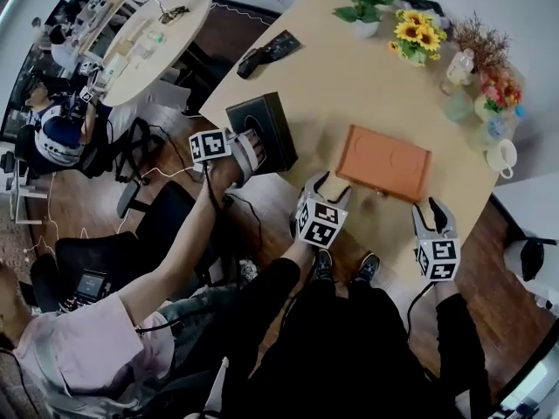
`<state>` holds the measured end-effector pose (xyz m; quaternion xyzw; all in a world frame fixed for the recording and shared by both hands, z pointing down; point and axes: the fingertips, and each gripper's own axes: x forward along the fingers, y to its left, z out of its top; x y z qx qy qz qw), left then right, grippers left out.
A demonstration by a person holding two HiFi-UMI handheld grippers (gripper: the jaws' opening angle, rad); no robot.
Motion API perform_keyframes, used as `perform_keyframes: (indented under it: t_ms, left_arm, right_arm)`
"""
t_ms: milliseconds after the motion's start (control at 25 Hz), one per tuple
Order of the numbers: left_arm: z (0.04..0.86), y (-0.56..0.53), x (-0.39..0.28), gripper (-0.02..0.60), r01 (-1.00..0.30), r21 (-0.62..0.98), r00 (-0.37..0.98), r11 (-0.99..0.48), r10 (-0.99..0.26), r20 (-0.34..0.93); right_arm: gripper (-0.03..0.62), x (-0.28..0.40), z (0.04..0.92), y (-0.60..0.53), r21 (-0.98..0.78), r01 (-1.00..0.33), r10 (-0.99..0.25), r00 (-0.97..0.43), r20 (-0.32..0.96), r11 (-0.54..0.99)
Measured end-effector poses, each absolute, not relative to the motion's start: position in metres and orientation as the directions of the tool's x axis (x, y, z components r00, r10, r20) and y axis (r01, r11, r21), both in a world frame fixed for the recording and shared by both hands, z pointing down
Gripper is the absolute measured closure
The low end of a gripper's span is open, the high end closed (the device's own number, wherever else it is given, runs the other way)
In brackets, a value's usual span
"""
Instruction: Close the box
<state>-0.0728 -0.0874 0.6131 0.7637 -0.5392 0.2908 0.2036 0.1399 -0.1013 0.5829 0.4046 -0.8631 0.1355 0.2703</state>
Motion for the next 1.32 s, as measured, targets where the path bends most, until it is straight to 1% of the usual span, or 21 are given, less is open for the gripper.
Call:
perform_keyframes:
  t_ms: [80, 120, 200, 280, 360, 480, 560, 600, 800, 1320]
  left_arm:
    - [0.583, -0.058, -0.067, 0.336, -0.948, 0.108, 0.302, -0.300, -0.735, 0.607]
    - [0.564, -0.045, -0.060, 0.337, -0.936, 0.167, 0.350, -0.311, -0.750, 0.562]
    - [0.514, -0.021, -0.047, 0.336, -0.887, 0.243, 0.461, -0.392, -0.767, 0.446]
    - [0.460, 0.009, -0.038, 0.337, -0.843, 0.247, 0.537, -0.478, -0.771, 0.342]
    - [0.424, 0.031, -0.038, 0.337, -0.842, 0.224, 0.538, -0.490, -0.794, 0.284]
    - [0.392, 0.046, -0.053, 0.337, -0.889, 0.232, 0.445, -0.396, -0.866, 0.228]
    - [0.375, 0.057, -0.062, 0.339, -0.908, 0.264, 0.383, -0.327, -0.902, 0.200]
    - [0.371, 0.060, -0.063, 0.339, -0.910, 0.263, 0.374, -0.319, -0.907, 0.193]
    - [0.373, 0.061, -0.055, 0.339, -0.892, 0.265, 0.417, -0.367, -0.893, 0.167]
    - [0.377, 0.054, -0.040, 0.339, -0.867, 0.292, 0.463, -0.403, -0.869, 0.173]
  right_arm:
    - [0.414, 0.133, 0.540, -0.083, -0.097, -0.769, -0.635, -0.585, 0.504, 0.632]
    - [0.414, 0.124, 0.515, -0.076, -0.139, -0.752, -0.636, -0.627, 0.449, 0.644]
    - [0.414, 0.096, 0.457, -0.067, -0.210, -0.694, -0.625, -0.715, 0.313, 0.689]
    - [0.418, 0.067, 0.403, -0.052, -0.252, -0.622, -0.592, -0.783, 0.191, 0.741]
    - [0.418, 0.042, 0.359, -0.035, -0.267, -0.556, -0.550, -0.829, 0.104, 0.787]
    - [0.418, 0.015, 0.312, -0.013, -0.235, -0.487, -0.497, -0.867, 0.021, 0.841]
    - [0.416, 0.006, 0.290, 0.001, -0.192, -0.469, -0.480, -0.877, -0.015, 0.862]
    - [0.418, 0.003, 0.282, 0.006, -0.172, -0.466, -0.477, -0.878, -0.029, 0.868]
    - [0.418, 0.004, 0.268, 0.015, -0.121, -0.482, -0.490, -0.870, -0.056, 0.868]
    - [0.418, 0.012, 0.264, 0.012, -0.081, -0.515, -0.520, -0.851, -0.069, 0.853]
